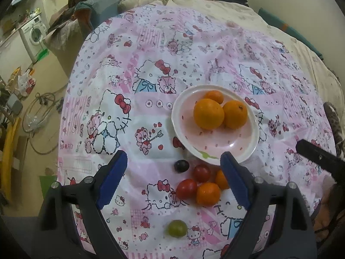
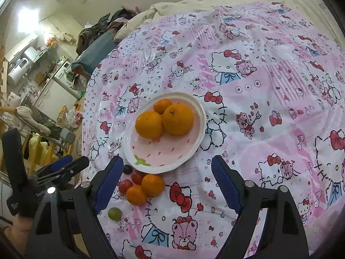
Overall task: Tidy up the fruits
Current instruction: 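Grasp a red tomato with the left tool while the right tool grasps a small orange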
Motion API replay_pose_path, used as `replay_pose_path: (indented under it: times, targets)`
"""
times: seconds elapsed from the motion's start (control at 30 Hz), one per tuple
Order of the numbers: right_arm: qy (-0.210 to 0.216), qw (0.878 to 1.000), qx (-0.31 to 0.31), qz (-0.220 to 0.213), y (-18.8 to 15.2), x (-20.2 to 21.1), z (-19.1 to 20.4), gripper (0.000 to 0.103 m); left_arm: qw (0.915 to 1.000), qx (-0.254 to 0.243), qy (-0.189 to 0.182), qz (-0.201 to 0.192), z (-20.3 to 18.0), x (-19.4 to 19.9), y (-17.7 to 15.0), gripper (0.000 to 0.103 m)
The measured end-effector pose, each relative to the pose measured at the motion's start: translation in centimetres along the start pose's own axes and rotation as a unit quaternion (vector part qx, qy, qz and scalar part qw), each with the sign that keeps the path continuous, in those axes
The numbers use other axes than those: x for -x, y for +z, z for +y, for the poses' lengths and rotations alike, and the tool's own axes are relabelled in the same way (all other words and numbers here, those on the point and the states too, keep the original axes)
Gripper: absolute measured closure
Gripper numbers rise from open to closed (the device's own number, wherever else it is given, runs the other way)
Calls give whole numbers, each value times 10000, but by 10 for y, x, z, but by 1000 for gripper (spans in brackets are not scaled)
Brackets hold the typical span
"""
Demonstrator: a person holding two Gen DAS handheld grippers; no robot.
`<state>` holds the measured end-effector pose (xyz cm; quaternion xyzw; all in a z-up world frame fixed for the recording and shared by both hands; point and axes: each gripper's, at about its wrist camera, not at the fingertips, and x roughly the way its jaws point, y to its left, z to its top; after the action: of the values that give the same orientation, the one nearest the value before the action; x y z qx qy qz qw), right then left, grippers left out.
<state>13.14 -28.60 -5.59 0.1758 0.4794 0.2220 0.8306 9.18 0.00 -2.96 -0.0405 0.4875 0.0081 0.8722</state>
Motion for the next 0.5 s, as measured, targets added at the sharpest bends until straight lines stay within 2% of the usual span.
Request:
replay_pose_path:
  times: [0.1, 0.17, 0.3, 0.4, 0.5]
  targets:
    - [-33, 10000, -16, -38, 0, 2, 1, 17, 10000, 12, -27, 68, 1, -1, -2, 17]
    - [-64, 10000, -70, -26, 0, 3, -1, 17, 9997, 64, -175, 152, 3, -3, -2, 17]
    - [-228, 9995, -199, -14, 0, 4, -8, 17, 9992, 253, -37, 319, 10, -10, -3, 17]
    - [-209, 9992, -340, 15, 1, 4, -15, 17, 9972, 413, -112, 618, 13, -20, -8, 17]
    - [-233, 9989, -406, 37, 1, 3, -19, 17, 9936, 336, -198, 1057, 5, -37, -19, 17]
